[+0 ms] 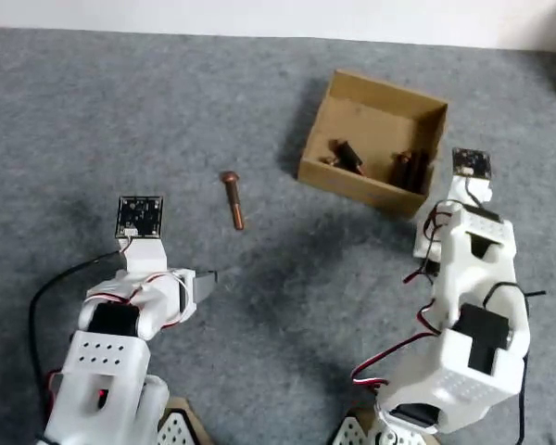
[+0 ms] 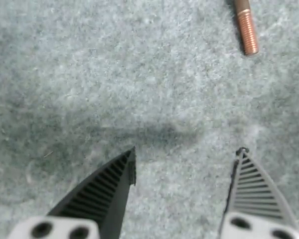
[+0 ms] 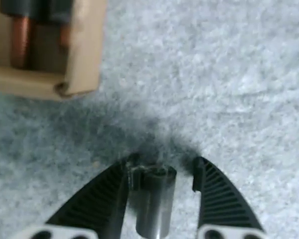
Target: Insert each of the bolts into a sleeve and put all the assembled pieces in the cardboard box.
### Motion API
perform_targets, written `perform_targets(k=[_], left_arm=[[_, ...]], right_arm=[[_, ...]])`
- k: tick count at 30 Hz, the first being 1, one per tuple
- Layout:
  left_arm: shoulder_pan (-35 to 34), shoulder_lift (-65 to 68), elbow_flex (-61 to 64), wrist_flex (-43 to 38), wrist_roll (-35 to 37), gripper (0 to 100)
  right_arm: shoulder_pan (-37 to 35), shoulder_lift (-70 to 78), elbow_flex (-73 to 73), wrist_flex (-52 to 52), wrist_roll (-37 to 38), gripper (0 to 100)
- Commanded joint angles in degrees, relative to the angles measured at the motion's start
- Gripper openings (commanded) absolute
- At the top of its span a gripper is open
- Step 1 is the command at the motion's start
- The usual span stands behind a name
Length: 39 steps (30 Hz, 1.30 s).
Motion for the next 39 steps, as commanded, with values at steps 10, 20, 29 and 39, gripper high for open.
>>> perform_targets(k=[10, 20, 29, 39], left_arm=[[-0.4, -0.13, -2.77, -0.62, 0.62, 29], [1.63, 4.35, -18.86, 13.45, 4.31, 23], [2.51, 31.69, -37.93, 13.71, 5.45, 26], [6.29, 58.95, -61.85, 14.07, 12.75, 26]], right_arm=[[-4.7, -0.13, -12.35, 21.76, -3.16, 0.6], [-15.08, -27.65, 10.51, 13.05, -10.55, 0.6], [-18.77, -47.08, 30.81, 4.18, -12.22, 0.6], [-18.86, -53.05, 40.57, -4.26, -12.13, 0.6]])
